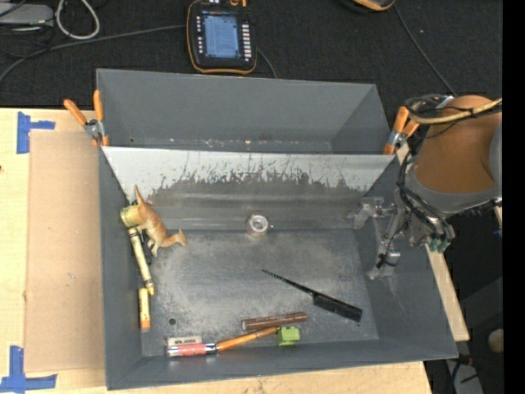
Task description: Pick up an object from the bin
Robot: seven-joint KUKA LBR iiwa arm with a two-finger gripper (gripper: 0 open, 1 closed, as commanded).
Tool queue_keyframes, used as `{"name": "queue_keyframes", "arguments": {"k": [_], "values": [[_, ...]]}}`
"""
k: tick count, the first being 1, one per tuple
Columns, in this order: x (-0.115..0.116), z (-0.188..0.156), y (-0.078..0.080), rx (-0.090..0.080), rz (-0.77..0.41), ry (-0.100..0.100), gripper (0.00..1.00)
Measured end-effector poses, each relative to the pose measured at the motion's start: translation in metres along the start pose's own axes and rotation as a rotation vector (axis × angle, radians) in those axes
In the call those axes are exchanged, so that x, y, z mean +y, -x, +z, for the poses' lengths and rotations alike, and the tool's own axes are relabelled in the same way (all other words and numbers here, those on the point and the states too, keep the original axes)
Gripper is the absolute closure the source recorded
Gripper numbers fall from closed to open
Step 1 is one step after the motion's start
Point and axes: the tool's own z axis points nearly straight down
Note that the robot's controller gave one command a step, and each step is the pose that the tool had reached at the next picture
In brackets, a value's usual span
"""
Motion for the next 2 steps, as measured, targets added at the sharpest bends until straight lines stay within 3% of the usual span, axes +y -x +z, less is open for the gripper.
{"name": "queue_keyframes", "arguments": {"k": [1,2], "values": [[0.001,-0.004,0.002,-0.008,-0.005,-0.001,0.0],[0.08,0.085,-0.011,-0.003,0.106,0.002,0.0]]}}
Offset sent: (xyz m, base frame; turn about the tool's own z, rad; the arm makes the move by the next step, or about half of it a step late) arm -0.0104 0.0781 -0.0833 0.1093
